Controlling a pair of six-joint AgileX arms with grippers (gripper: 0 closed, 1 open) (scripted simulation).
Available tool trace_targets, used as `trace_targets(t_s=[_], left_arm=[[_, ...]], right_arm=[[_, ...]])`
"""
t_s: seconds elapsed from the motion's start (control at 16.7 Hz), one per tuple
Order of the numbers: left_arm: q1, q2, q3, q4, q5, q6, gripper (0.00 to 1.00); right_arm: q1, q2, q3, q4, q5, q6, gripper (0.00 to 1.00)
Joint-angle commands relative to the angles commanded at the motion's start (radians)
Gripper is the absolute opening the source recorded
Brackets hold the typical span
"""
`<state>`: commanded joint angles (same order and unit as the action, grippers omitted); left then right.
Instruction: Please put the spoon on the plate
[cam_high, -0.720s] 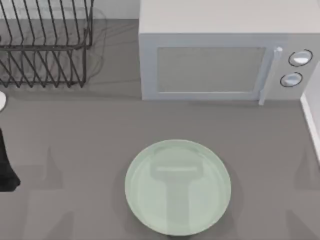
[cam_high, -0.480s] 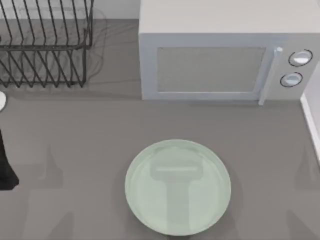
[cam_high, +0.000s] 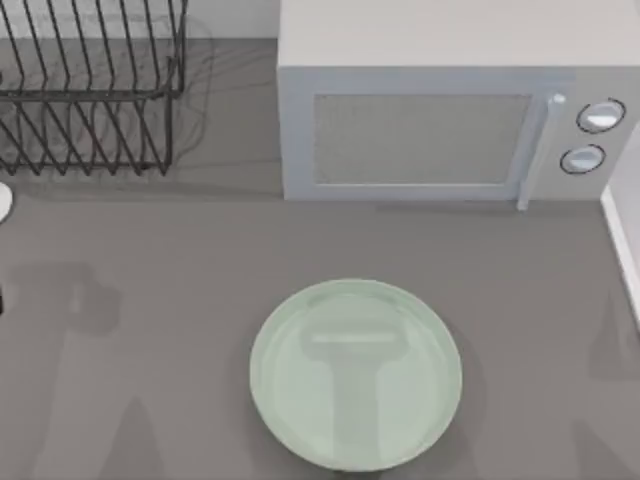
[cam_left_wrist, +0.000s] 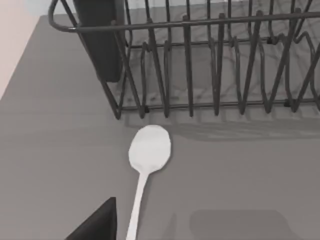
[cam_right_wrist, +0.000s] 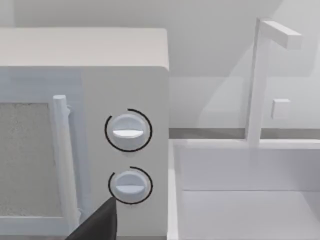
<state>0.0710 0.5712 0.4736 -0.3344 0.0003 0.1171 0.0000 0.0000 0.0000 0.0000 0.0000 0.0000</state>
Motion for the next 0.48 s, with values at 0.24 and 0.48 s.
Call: trace_targets(t_s=[0.24,0.48], left_arm=[[0.046,0.422,0.306,-0.227,0.001,0.074,1.0],[0.094,0.802,0.602,-0.452,0.0,0.147,1.0]], right_arm=[[0.0,0.0,0.0,0.0,0.0,0.0,1.0],[0.0,0.0,0.0,0.0,0.0,0.0,1.0]])
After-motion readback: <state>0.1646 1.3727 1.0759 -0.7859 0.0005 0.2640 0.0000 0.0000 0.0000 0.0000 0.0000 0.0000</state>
